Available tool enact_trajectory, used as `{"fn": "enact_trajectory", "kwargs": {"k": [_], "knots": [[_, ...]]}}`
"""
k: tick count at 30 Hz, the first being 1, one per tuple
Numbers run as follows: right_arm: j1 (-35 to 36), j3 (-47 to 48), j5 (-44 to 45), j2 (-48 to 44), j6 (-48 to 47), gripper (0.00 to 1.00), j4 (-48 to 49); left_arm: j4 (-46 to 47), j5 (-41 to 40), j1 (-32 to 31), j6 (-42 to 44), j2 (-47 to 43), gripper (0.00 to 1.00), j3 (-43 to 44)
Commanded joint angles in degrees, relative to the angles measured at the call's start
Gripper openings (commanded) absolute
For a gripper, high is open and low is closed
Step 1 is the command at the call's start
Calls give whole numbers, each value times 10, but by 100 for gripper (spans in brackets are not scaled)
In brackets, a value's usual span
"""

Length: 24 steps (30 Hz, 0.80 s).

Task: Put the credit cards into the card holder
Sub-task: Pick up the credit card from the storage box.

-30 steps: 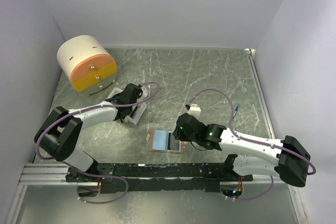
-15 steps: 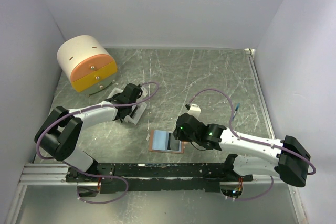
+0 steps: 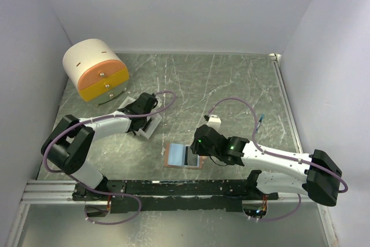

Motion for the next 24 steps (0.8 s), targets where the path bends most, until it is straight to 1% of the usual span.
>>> {"fn": "enact_trajectory", "kwargs": {"k": [1,4,17,24], "knots": [[2,-2,4,-3,-7,32,7,6,-28,2,8,9,45,7],[2,-3,4,-5,-7,32,7,6,-25,2,8,7,44,7],[2,1,9,-13,-9,32,-3,1,-34,2,12,0,29,16],[2,2,6,-10,-10,32,-3,-10,-35,3,12,-6,27,21]]}}
